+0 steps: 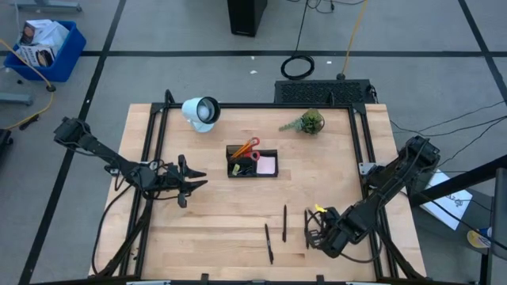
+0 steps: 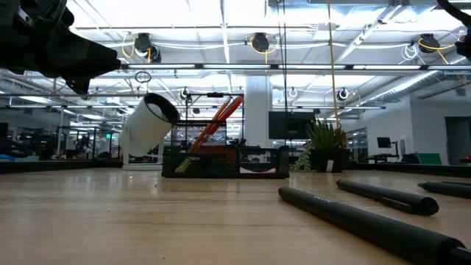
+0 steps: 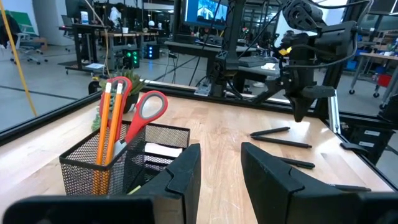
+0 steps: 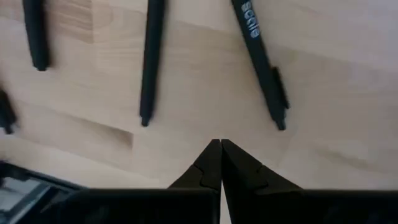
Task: Pick and place office supplies into organizer
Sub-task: Put the black pen into the black desk organizer
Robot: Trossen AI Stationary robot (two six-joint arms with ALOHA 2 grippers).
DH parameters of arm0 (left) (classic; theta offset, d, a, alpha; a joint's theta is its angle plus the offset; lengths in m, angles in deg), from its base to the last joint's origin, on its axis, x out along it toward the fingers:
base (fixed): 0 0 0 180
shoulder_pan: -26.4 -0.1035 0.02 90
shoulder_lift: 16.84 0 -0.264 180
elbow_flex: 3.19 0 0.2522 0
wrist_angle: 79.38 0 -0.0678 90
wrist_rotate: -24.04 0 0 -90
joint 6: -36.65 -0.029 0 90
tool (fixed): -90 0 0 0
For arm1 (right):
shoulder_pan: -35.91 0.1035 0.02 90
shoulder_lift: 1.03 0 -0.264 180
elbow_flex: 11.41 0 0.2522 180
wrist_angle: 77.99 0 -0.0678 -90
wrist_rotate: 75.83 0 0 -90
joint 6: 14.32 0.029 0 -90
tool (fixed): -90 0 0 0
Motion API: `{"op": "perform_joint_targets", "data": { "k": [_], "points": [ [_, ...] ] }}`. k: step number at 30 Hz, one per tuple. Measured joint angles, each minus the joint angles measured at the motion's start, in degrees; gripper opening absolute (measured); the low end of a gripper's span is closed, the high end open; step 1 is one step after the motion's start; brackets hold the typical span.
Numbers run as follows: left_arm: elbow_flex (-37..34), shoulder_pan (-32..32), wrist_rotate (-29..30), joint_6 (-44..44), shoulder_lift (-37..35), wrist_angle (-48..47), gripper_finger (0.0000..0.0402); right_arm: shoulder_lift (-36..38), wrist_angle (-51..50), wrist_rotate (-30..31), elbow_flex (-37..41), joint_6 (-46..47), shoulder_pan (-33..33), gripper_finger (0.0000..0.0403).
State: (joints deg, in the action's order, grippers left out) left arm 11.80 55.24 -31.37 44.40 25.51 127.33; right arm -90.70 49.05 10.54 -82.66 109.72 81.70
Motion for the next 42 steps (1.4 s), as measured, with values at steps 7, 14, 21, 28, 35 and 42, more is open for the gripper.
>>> {"op": "perform_joint_targets", "data": {
  "k": [7,14,21,28,35,42],
  "points": [
    [0.0,0.0,0.0,0.0,0.02,0.0,0.0118,0.0,-3.69,1.02,0.0,-2.09,1.97,0.0],
    [0.0,0.0,0.0,0.0,0.0,0.0,0.0118,-2.77,-7.32,0.26,-0.83,-3.31,1.78,0.0001],
    [0.0,0.0,0.0,-0.02,0.02,0.0,0.0118,-7.73,-22.39,-0.5,-10.55,-6.86,1.14,0.0043],
    [0.0,0.0,0.0,-0.02,0.02,0.0,0.0118,-12.37,-20.63,3.5,-13.4,-9.26,0.71,0.0105],
    [0.0,0.02,0.0,-0.02,0.02,0.0,0.0118,-14.44,-21.42,3.56,-13.94,-11.01,0.73,0.014],
    [0.0,0.02,0.0,-0.02,0.02,0.0,0.0118,-16.08,-21.05,3.83,-13.93,-14.18,0.66,0.0126]
  ]
}}
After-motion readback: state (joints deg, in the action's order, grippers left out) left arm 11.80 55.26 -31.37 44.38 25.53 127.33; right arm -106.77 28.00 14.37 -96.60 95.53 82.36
